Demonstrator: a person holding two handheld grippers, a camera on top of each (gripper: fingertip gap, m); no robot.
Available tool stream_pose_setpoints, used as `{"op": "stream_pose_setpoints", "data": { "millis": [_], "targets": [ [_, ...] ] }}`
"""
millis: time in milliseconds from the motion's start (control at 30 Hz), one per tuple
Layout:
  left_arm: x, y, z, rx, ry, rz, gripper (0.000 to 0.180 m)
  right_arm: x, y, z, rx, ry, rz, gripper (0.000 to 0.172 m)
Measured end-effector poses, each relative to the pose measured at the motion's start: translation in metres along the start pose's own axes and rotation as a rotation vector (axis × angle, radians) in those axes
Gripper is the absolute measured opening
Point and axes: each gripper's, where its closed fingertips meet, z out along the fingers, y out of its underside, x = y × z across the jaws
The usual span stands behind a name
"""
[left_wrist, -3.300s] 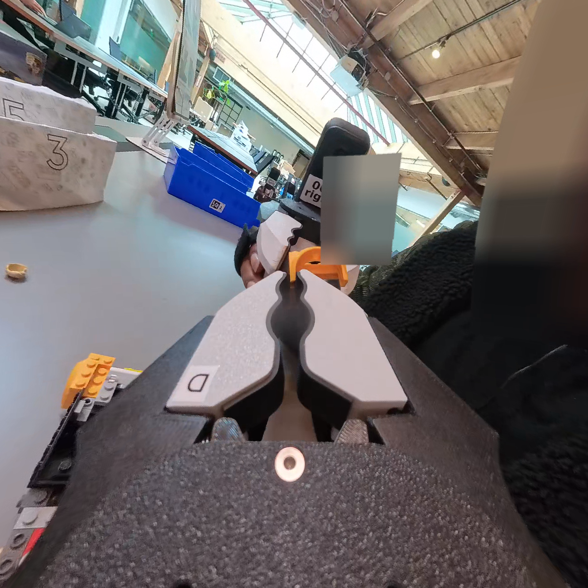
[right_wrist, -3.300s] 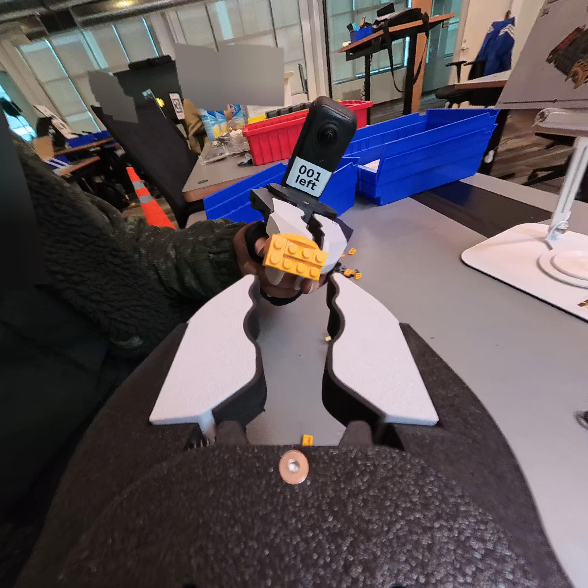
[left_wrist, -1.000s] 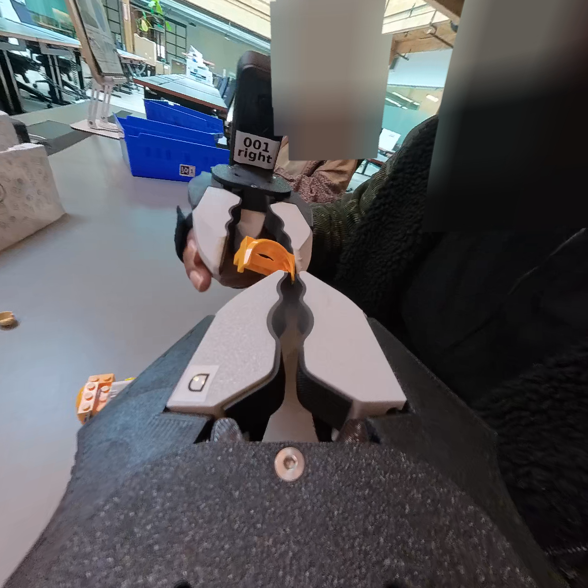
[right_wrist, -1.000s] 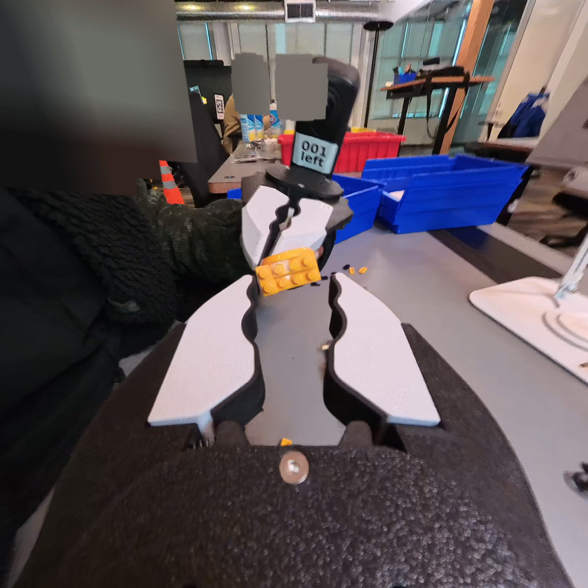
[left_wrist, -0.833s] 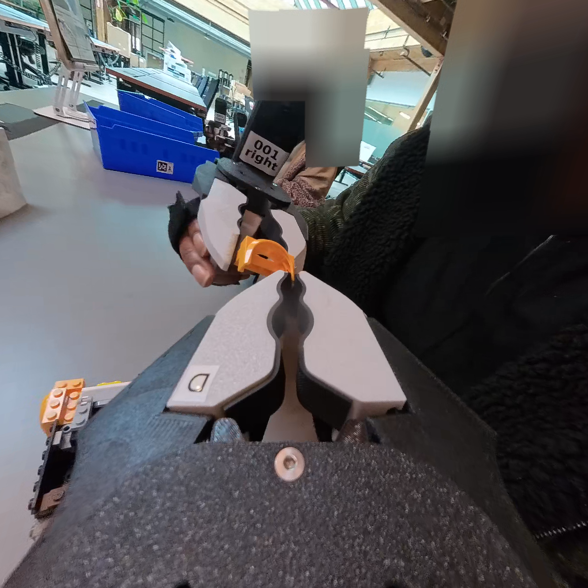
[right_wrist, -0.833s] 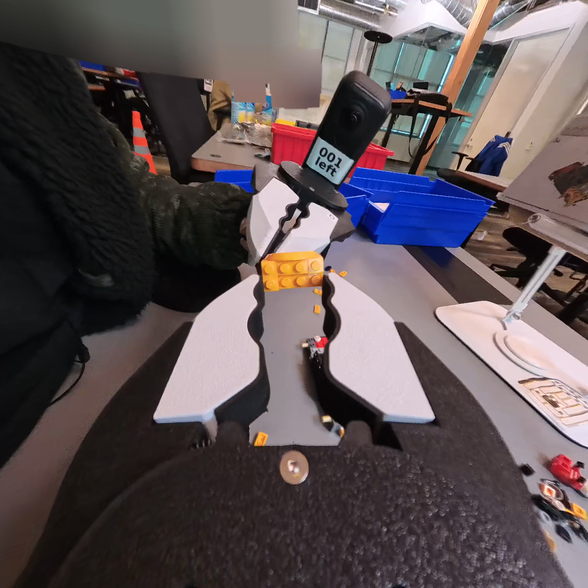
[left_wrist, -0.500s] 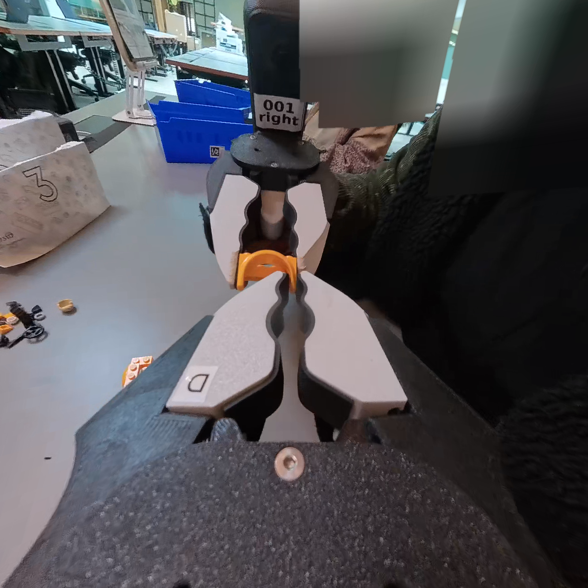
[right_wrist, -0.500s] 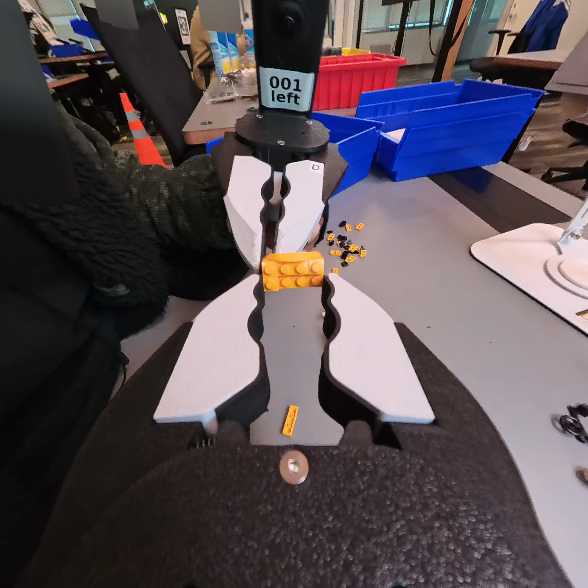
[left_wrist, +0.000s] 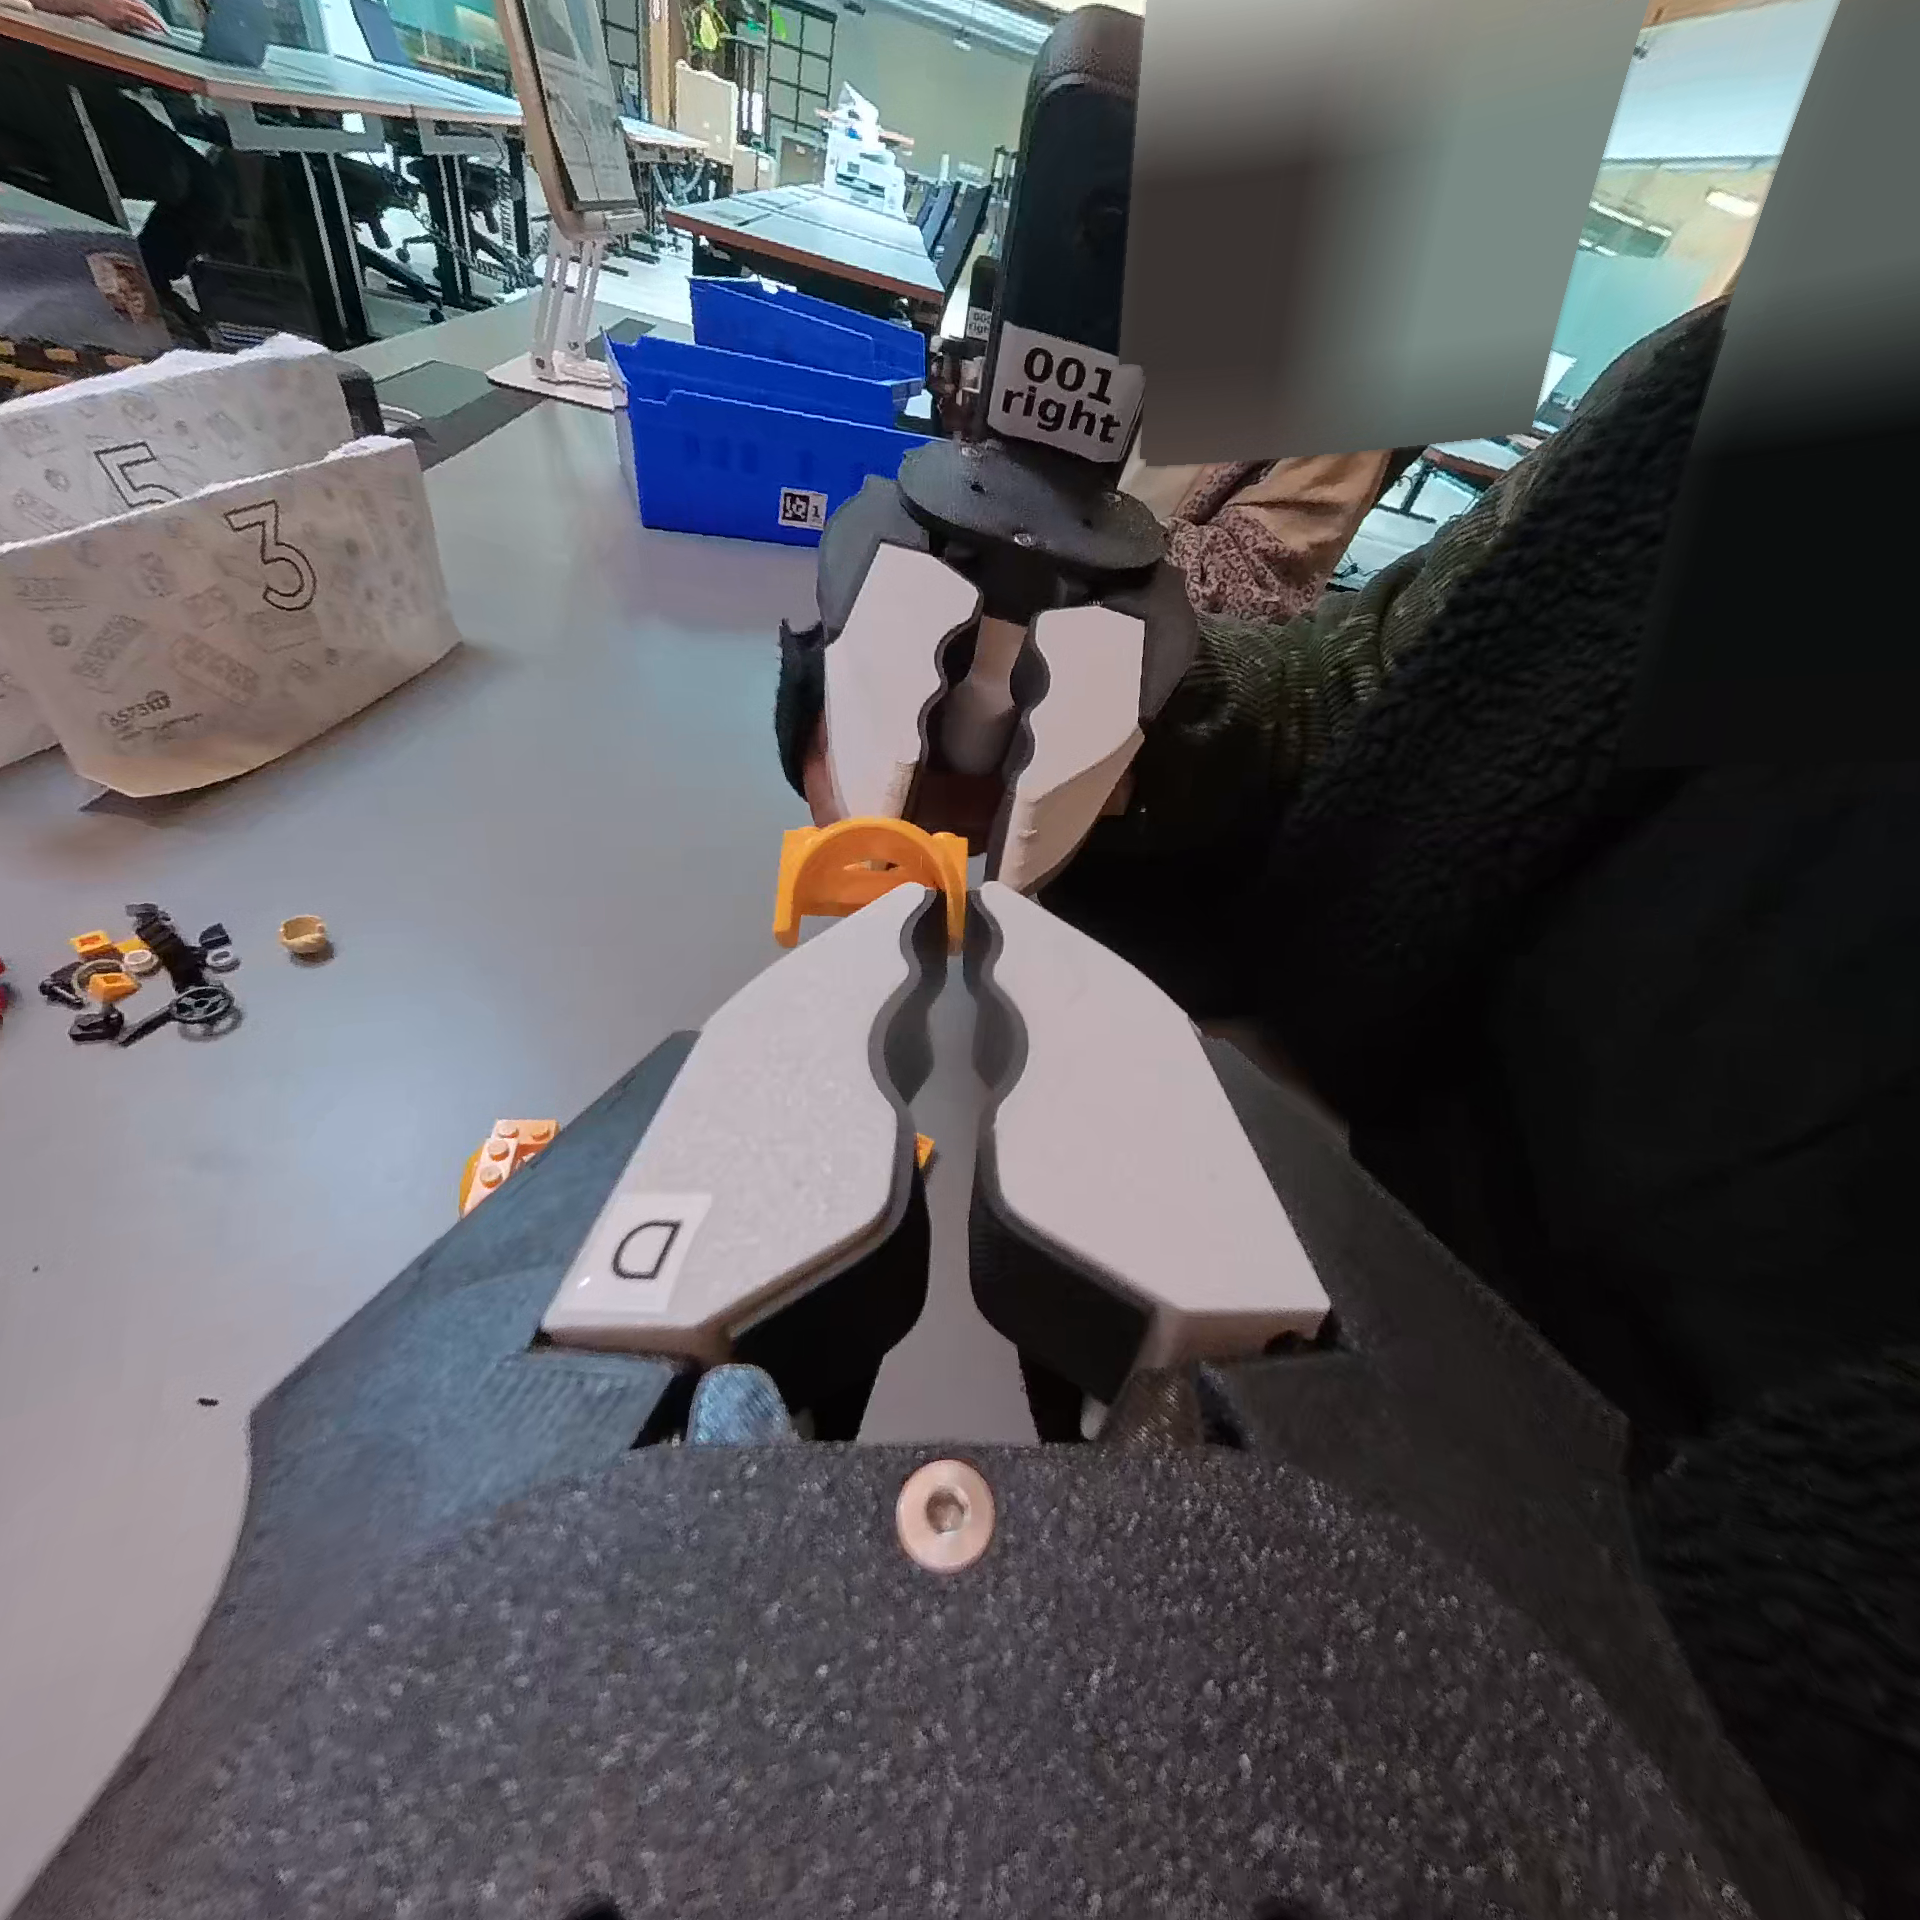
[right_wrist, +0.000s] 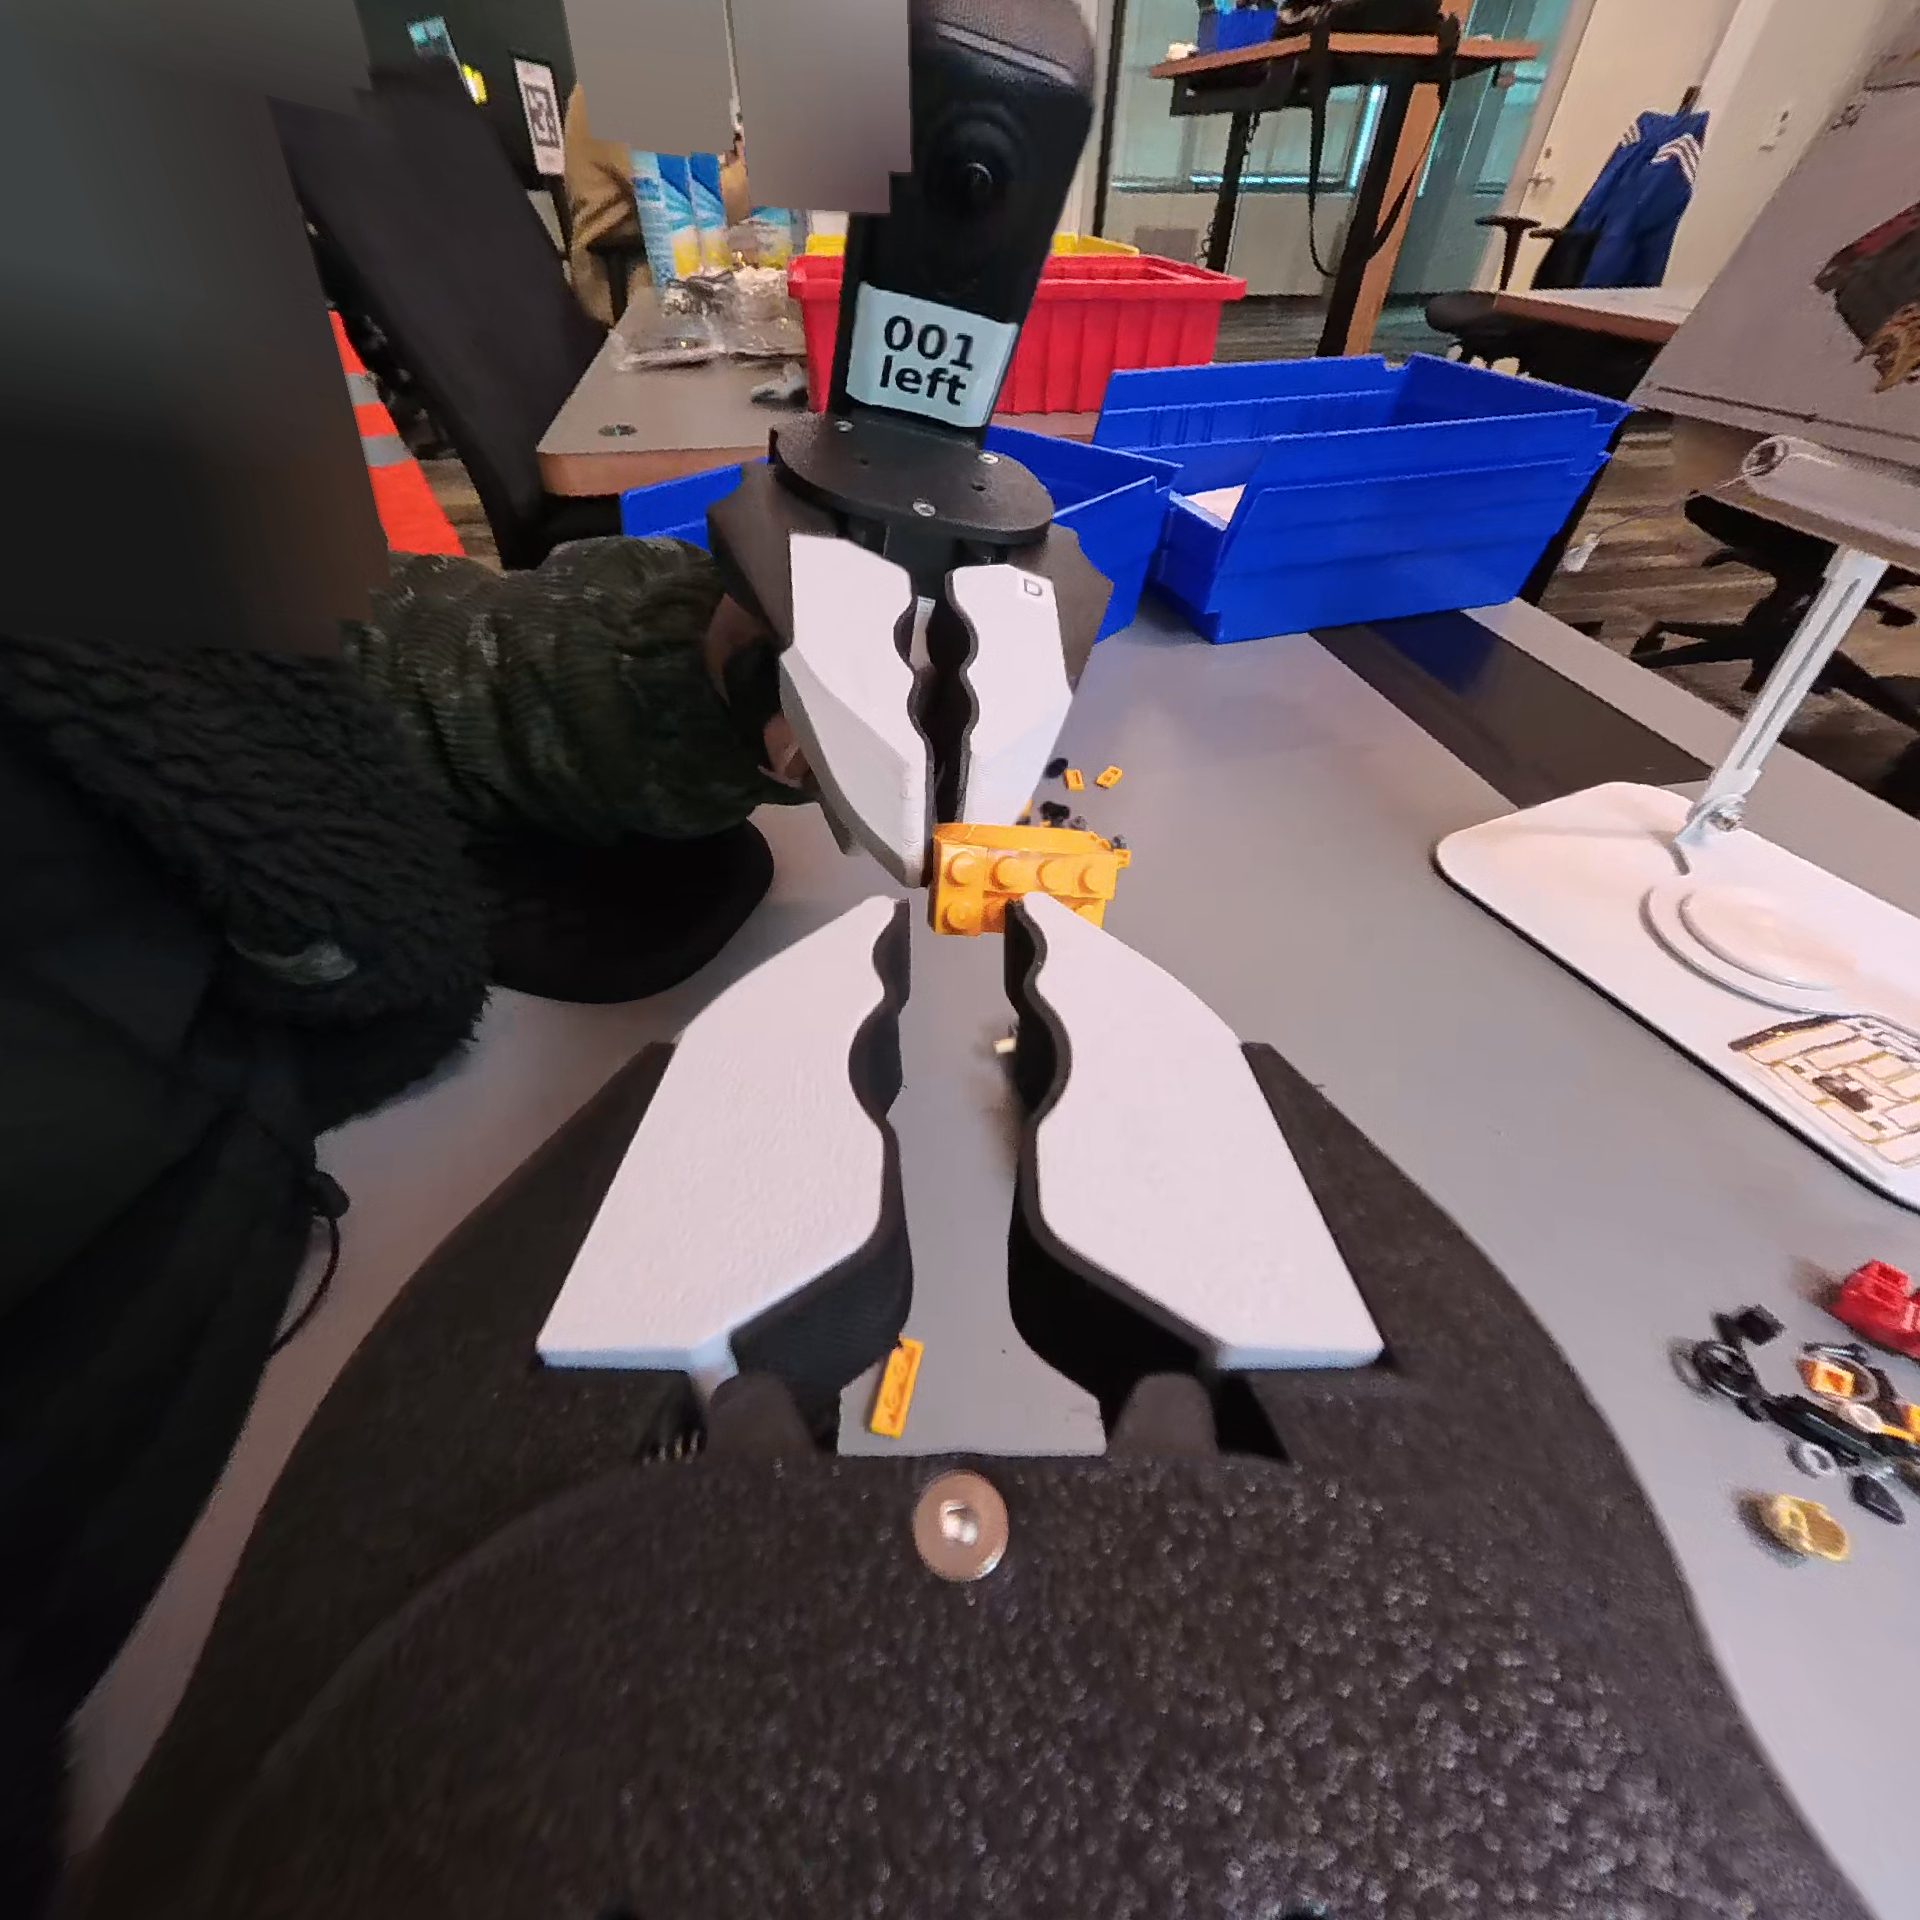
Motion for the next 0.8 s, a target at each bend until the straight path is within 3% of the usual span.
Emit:
{"op": "stream_pose_setpoints", "data": {
  "millis": [200, 567, 800],
  "targets": [
    [-0.011, 0.003, 0.004, -0.038, -0.125, 0.051, 0.003, 0.013, 0.005, 0.001, -0.029, 0.087, 0.027, 0.013],
    [-0.028, 0.003, 0.003, -0.058, -0.276, -0.002, 0.004, 0.027, 0.007, 0.002, 0.002, 0.181, 0.004, 0.006],
    [-0.018, 0.000, 0.003, -0.017, -0.155, -0.073, 0.004, 0.018, 0.002, -0.002, 0.185, -0.098, 0.275, 0.006]
  ]
}}
